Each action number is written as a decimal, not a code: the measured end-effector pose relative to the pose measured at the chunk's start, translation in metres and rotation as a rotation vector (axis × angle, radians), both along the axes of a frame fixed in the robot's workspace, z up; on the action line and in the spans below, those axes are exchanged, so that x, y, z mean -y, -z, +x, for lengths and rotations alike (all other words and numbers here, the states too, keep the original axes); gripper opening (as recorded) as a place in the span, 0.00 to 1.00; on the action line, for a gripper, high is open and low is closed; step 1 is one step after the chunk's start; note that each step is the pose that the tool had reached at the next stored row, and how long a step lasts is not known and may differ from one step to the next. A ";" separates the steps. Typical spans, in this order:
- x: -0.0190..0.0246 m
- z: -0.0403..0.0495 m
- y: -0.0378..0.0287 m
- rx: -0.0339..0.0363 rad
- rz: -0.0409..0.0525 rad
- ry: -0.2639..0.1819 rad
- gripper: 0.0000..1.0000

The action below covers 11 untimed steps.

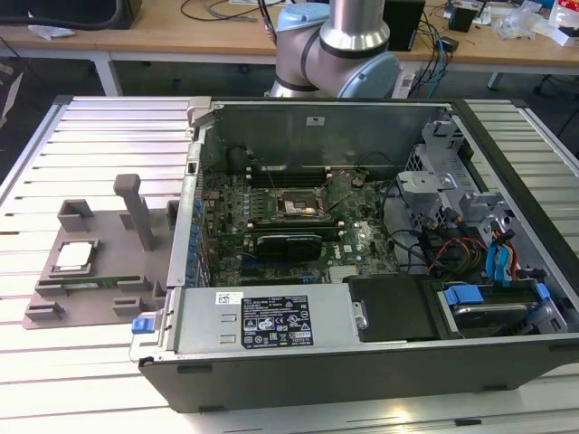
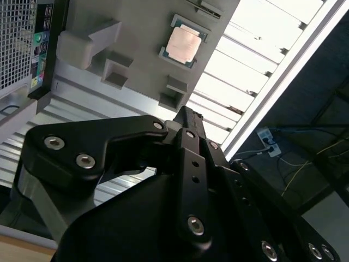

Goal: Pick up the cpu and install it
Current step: 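Reach for the cpu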

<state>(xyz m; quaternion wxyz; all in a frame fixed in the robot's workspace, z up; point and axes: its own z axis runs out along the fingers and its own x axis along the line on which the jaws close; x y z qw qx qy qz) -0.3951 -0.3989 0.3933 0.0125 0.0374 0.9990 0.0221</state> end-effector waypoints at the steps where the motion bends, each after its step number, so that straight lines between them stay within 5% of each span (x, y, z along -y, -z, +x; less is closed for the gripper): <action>1: 0.0000 -0.0020 0.0001 0.0001 0.0001 0.000 0.11; 5: 0.0000 -0.0133 0.0000 0.0000 0.0001 0.000 0.11; 11: 0.0000 -0.0138 0.0000 0.0000 0.0001 0.000 0.11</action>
